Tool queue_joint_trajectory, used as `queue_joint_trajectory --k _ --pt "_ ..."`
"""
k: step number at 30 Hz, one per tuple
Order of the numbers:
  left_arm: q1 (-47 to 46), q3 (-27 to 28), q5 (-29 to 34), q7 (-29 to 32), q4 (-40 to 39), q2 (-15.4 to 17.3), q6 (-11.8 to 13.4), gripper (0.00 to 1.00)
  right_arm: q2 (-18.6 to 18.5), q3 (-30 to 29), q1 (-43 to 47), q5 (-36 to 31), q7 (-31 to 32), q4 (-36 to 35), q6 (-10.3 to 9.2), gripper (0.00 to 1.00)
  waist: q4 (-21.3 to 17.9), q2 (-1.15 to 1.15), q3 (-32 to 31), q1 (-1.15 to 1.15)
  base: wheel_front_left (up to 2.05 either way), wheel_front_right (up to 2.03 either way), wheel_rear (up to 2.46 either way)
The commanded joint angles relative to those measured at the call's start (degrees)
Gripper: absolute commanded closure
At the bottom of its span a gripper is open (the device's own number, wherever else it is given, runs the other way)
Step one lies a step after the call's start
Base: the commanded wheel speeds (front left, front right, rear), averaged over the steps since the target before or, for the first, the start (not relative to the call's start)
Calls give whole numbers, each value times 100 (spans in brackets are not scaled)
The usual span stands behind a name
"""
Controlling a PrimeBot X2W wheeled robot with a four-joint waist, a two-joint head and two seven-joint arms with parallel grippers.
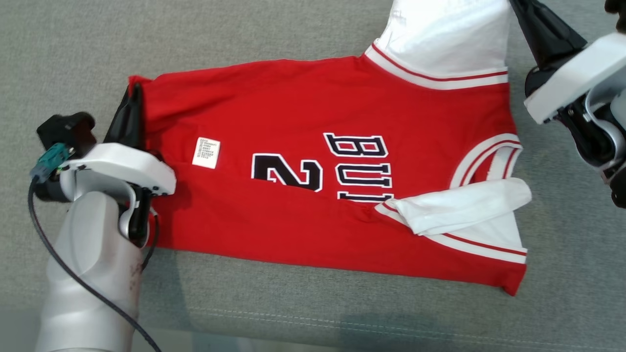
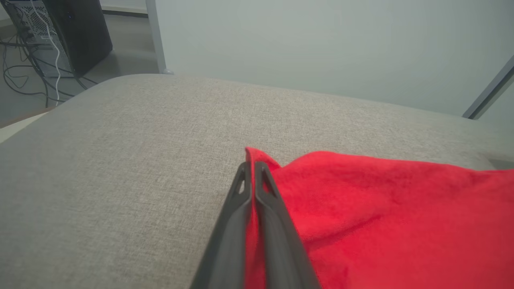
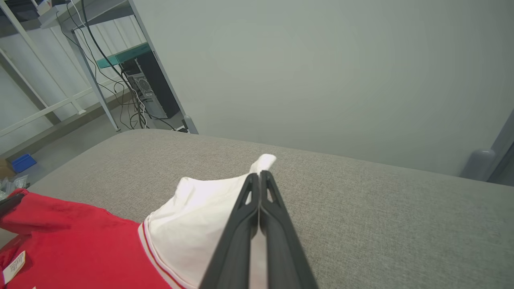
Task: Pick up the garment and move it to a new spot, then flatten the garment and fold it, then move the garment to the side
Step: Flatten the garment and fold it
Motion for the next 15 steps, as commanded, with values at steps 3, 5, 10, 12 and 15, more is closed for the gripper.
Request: queue_joint_trajectory --k 3,5,10,12,15 --pt "222 323 -27 -27 72 421 -40 100 -274 57 497 199 -118 -493 -15 100 -271 0 -278 0 0 0 0" --pt "320 373 -26 -27 165 508 -40 100 -411 181 638 111 -128 -669 -15 100 -356 0 -379 0 0 0 0" --pt "508 329 -72 -27 391 675 -40 100 -539 407 1045 209 -135 -1097 -15 100 -502 0 -567 0 0 0 0" --pt "588 315 -155 -27 487 774 -40 100 -598 449 1263 328 -136 -1286 -15 100 -554 0 -659 0 0 0 0" --pt "747 173 -197 -27 657 886 -40 100 -672 508 1617 515 -137 -1508 -15 100 -613 0 -801 0 0 0 0"
